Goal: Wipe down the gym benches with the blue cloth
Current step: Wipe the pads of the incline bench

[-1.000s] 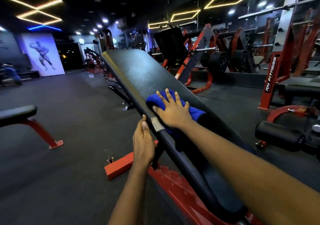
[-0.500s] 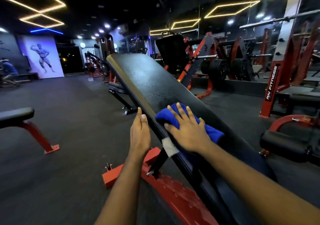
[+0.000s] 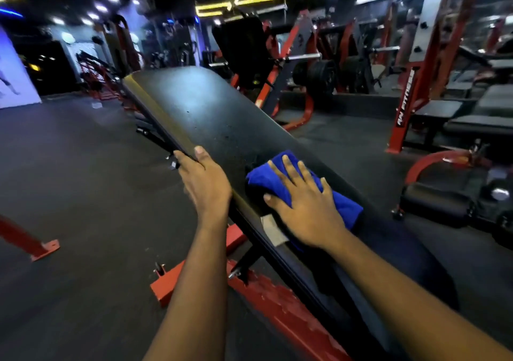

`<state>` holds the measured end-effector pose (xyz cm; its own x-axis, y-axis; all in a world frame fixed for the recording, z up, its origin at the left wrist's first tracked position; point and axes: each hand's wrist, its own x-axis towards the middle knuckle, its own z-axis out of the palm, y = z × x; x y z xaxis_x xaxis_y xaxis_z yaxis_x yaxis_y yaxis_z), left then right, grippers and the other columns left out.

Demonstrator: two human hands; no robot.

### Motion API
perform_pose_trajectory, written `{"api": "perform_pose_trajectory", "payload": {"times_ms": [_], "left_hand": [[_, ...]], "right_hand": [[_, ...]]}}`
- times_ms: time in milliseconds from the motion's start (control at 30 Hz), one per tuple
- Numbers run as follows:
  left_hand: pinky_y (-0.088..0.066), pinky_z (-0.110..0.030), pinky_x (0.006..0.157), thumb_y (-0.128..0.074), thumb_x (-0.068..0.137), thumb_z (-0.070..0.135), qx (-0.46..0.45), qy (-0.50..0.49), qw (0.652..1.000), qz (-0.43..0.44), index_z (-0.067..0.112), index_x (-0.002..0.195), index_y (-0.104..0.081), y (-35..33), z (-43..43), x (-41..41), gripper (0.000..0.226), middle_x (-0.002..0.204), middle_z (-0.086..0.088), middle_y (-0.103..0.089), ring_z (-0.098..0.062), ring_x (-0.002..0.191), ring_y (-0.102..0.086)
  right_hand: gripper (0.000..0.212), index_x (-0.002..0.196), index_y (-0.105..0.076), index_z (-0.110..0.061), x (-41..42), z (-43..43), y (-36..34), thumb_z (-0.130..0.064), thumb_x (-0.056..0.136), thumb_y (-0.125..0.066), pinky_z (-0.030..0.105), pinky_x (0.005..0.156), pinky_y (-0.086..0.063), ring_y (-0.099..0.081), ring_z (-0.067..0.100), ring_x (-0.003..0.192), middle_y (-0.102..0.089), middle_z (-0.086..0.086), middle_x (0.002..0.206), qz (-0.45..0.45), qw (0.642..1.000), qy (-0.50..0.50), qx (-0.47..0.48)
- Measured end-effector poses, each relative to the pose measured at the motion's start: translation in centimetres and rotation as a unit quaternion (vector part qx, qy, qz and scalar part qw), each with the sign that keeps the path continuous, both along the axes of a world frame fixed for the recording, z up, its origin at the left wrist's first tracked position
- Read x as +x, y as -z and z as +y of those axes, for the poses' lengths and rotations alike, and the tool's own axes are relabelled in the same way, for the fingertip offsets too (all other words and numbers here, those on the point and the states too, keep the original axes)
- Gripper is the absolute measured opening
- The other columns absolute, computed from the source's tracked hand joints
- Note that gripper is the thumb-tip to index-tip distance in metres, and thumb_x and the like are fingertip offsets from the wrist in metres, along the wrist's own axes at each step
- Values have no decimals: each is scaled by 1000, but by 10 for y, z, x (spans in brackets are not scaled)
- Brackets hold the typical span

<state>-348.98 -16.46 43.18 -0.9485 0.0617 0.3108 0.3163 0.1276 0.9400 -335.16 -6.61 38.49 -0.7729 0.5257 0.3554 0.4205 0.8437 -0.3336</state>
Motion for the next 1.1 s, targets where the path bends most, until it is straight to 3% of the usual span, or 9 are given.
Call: {"api": "perform_pose_trajectory", "payload": {"times_ms": [167, 267, 367, 500, 600, 733, 867, 1000, 1100], "left_hand": [[-32, -38, 104, -26, 105, 42, 23, -25, 998, -56, 15, 157, -4, -14, 7, -9, 62, 147, -22, -40, -37, 130, -43], [-28, -33, 106, -27, 106, 39, 57, -32, 995, -80, 15, 157, -4, -15, 7, -6, 61, 153, -20, -32, -34, 136, -37], [-21, -23, 107, -29, 106, 35, 74, -43, 992, -89, 16, 157, -8, -12, 6, -9, 58, 157, -15, -26, -29, 142, -29], [-18, -9, 93, -29, 107, 31, 82, -51, 992, -76, 18, 156, -17, -8, 7, -8, 52, 155, -9, -30, -21, 138, -30], [-20, -8, 92, -29, 107, 29, 76, -52, 993, -70, 18, 155, -22, -7, 6, -7, 49, 153, -8, -33, -20, 136, -32], [-16, 3, 82, -30, 107, 26, 58, -50, 995, -67, 15, 155, -23, -9, 5, -8, 50, 149, -8, -37, -13, 127, -35], [-25, -15, 94, -30, 107, 28, 32, -56, 995, -74, 15, 154, -24, -19, 6, -23, 49, 151, -8, -39, -23, 134, -38], [-36, -43, 109, -23, 105, 40, 21, -76, 993, -87, 22, 155, -17, -26, 15, -35, 53, 145, -13, -47, -31, 128, -47], [-34, -42, 109, -21, 106, 41, 17, -96, 990, -101, 29, 155, -19, -28, 20, -31, 51, 145, -13, -46, -31, 131, -43]], "right_hand": [[66, 153, -1, -48, -40, 15, -26, -66, 95, -27, 62, 117, -6, 9, 18, 152, 10, -15, 164, -6, 995, 78, -66], [67, 154, 0, -46, -54, 20, -34, -67, 95, -26, 63, 117, -6, 9, 20, 152, 9, -12, 164, -6, 988, 122, -89], [69, 153, 3, -49, -38, 12, -24, -71, 92, -23, 57, 119, -5, 12, 15, 151, 13, -17, 163, -16, 997, 74, -31], [68, 147, -1, -60, -23, 43, -23, -76, 86, -25, 54, 118, -13, 9, 6, 150, 10, -28, 160, -11, 999, -38, -10], [67, 149, -7, -57, -46, 71, -36, -73, 88, -31, 57, 117, -15, 3, 8, 151, 4, -24, 162, 7, 999, 17, -48], [65, 152, -4, -51, -59, 65, -33, -67, 94, -30, 54, 120, -3, 6, 12, 151, 6, -18, 163, -2, 992, 98, -78], [68, 149, -3, -57, -40, 66, -25, -75, 87, -22, 53, 120, -5, 9, 9, 151, 6, -25, 162, 12, 999, -10, -36], [65, 150, -5, -55, -67, 98, -44, -70, 92, -30, 57, 117, -13, 5, 11, 151, 5, -21, 163, 10, 999, -15, -34], [65, 152, -5, -51, -78, 106, -44, -67, 95, -32, 56, 118, -13, 2, 14, 152, 5, -16, 164, 12, 999, -3, -39]]}}
